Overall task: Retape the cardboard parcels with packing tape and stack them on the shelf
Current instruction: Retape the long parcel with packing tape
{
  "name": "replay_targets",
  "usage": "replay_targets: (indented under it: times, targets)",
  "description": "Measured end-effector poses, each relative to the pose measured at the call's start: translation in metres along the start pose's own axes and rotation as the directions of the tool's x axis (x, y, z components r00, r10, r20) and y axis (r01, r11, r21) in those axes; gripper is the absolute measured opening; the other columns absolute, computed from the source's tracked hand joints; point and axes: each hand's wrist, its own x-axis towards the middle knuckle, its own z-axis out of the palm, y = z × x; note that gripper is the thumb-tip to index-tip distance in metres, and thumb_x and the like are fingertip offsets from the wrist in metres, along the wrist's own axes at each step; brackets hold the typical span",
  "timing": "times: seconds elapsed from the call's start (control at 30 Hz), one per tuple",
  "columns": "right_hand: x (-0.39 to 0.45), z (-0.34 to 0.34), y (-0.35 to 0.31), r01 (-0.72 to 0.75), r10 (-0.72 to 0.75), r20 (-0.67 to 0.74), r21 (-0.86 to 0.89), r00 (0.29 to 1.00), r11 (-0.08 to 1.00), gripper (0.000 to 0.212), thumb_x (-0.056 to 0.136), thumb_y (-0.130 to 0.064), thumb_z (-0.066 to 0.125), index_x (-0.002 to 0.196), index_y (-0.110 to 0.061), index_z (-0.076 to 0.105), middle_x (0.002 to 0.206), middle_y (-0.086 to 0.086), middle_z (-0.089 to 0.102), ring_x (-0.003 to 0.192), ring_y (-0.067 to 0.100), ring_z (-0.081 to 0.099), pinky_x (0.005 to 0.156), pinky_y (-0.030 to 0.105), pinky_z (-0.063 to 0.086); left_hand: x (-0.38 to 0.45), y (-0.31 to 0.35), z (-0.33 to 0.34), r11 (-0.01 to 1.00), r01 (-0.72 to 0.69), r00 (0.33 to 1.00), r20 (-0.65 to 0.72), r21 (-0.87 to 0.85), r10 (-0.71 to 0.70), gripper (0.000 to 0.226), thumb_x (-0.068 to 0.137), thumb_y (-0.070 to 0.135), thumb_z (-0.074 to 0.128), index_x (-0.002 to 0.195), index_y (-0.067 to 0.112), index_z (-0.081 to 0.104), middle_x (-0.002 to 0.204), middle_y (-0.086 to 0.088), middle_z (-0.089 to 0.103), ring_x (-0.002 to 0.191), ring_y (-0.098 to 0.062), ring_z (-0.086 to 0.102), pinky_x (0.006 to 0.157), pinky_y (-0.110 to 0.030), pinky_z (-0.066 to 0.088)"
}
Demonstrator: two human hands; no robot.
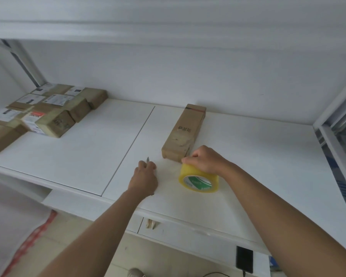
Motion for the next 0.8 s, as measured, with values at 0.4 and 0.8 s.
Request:
replay_targets:
  times: [0.4,0.8]
  targets:
    - [-0.001,0.0,0.001,0.02,-0.02,0.007,0.012,1.0,1.0,0.042,0.088,-0.05,0.066,0.068,-0.014,0.055,0.068,0.003,0.055,0.062,0.018,0.055,0.061,0.03,0.039,0.0,-0.005,0.007,0.957,-0.289,0.946,-0.162,-0.024,0.281,0.039,0.092,-0.002,0.049,0.125,0.012,0.067,0.126,-0.007,0.061,0.115,-0.031,0.056,0.095,-0.037,0.047]
    - [-0.006,-0.004,0.022,0.027,-0.023,-0.027,0.139,0.999,0.99,0.049,0.089,-0.042,0.066,0.053,-0.021,0.039,0.053,-0.008,0.037,0.052,0.011,0.04,0.057,0.03,0.032,0.027,0.017,-0.014,0.961,-0.095,0.96,0.23,-0.258,0.157,0.041,0.097,-0.002,0.034,0.121,0.018,0.061,0.123,0.001,0.053,0.11,-0.021,0.055,0.086,-0.024,0.042]
